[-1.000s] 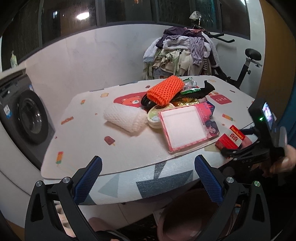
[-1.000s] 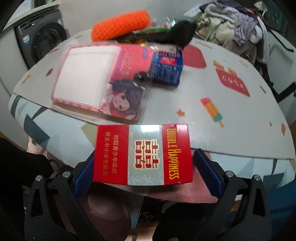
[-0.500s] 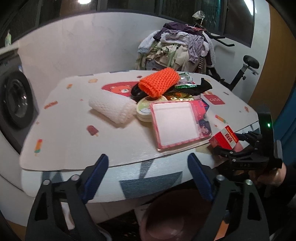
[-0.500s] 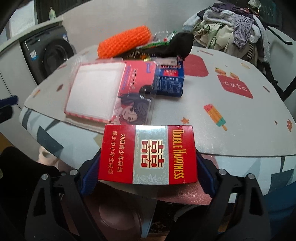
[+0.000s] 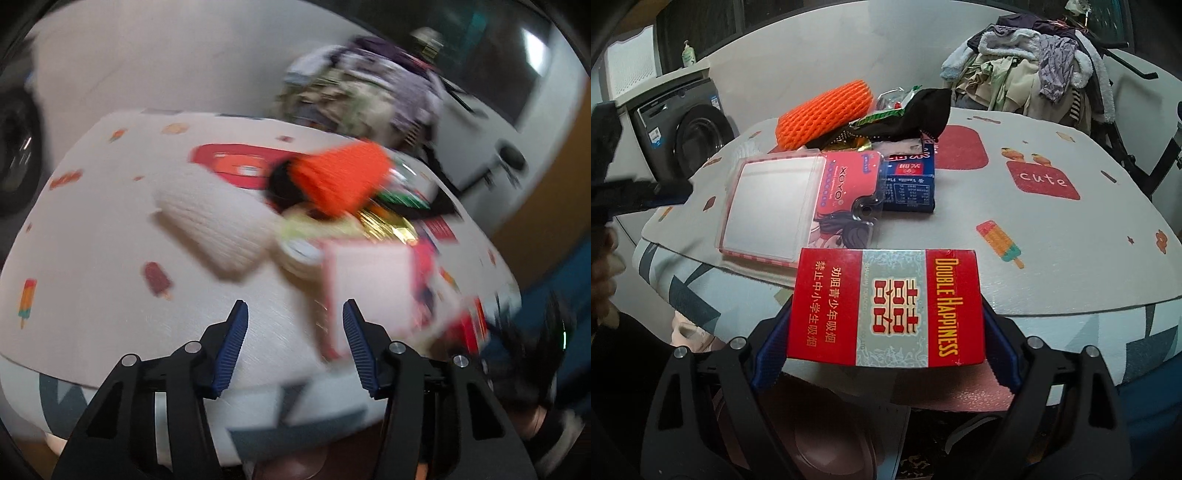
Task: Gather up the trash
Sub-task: 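Grasp the white foam net sleeve with the left gripper while the right holds the pack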
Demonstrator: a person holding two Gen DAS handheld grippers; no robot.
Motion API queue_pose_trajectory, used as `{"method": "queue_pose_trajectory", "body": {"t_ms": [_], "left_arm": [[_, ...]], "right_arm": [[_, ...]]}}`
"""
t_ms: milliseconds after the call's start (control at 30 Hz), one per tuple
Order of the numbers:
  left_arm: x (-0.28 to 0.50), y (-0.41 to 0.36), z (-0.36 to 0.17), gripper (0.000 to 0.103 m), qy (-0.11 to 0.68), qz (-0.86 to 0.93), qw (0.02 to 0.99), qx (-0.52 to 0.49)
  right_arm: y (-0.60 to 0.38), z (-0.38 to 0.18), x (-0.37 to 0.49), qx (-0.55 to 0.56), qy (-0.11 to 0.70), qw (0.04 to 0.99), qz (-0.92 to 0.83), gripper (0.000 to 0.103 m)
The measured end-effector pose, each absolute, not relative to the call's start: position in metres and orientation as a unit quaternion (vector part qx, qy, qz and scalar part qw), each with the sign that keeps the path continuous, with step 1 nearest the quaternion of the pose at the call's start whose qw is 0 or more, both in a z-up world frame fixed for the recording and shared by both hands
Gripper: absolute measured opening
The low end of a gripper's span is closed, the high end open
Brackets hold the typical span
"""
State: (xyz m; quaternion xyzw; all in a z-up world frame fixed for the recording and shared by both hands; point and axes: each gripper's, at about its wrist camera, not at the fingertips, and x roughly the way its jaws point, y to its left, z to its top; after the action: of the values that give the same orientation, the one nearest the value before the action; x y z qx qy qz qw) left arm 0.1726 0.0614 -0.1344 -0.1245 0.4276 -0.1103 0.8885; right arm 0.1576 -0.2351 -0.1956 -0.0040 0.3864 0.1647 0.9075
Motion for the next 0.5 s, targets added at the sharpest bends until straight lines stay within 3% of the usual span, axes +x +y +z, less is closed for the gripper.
{"method": "queue_pose_trajectory", "body": {"t_ms": [267,500], "left_arm": [[0.262,0.125,-0.149,0.052,0.460,-0.027,0.849,-0.258],[0.310,0.134,-0.161,0.054,0.473,0.025,0.832,-0.289]], "right_arm": [[-0.242,-0.196,0.165,0.017,0.387,0.909,0.153,0.088],[-0.244,-0.196,0.168,0.021,0.392,0.907,0.154,0.088]]}}
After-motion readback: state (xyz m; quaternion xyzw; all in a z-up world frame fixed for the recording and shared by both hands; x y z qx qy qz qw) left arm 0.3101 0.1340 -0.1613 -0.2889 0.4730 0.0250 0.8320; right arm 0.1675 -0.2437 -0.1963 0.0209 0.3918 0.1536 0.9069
